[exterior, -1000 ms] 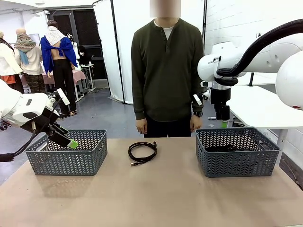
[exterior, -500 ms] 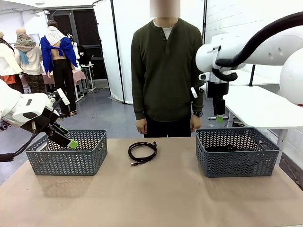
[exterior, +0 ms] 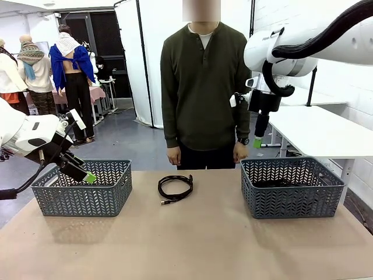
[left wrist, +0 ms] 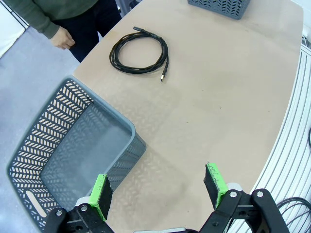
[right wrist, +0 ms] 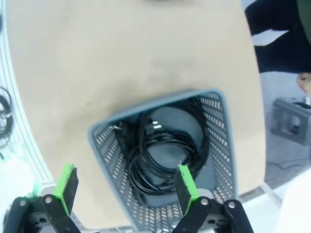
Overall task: Organize the cables according to human instructions.
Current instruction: Pick up a bundle of cables and place it in the basket indicated by the human.
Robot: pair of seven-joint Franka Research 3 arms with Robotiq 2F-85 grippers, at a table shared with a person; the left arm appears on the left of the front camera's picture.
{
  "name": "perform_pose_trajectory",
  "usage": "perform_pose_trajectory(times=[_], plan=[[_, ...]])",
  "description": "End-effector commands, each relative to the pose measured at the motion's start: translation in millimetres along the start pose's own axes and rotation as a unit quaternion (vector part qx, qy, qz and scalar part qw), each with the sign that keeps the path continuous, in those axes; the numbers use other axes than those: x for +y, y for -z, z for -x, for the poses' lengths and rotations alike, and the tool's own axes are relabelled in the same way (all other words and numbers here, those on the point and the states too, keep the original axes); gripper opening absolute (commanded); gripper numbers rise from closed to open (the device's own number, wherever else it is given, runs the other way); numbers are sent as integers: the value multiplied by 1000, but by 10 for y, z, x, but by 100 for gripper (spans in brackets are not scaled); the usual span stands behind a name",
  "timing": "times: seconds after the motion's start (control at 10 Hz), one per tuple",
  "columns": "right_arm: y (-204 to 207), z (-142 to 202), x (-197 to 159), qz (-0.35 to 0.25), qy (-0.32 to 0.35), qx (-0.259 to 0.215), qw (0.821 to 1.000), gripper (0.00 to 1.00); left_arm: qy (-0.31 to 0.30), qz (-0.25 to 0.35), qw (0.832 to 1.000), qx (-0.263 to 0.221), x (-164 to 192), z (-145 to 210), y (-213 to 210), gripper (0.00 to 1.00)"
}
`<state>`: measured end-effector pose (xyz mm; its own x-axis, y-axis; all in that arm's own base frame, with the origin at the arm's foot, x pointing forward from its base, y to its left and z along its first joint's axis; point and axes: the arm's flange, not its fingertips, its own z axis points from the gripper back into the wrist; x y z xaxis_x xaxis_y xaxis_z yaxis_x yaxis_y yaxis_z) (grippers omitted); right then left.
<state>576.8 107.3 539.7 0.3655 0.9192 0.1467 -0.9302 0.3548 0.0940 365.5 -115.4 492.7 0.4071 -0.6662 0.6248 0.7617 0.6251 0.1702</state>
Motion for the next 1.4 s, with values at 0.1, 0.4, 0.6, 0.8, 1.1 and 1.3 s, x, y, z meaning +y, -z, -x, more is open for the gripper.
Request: perform_pose_trajectory(times=[0.1,0.4,0.6,0.8,1.1,1.3], plan=[[311,30,650,25,10,-45,999,100,-4,3,1000,-6,17,3,12,100],[612,-2,1044,41,-13,-64,997,100,-4,3,1000,-6,17,3,12,100],[799,-38,1192,31,-20,-76,996,100,-4,3,1000,-6,17,3,12,100],[917,-92,1282,27,-29,-79,996,100,-4,3,1000,-6,17,3,12,100],[963,-144,1349,26,-33,-72,997,100,-4,3,1000,-6,17,3,12,100],[916,-211,1314,27,-28,-57,998,100,-4,3,1000,-6,17,3,12,100]])
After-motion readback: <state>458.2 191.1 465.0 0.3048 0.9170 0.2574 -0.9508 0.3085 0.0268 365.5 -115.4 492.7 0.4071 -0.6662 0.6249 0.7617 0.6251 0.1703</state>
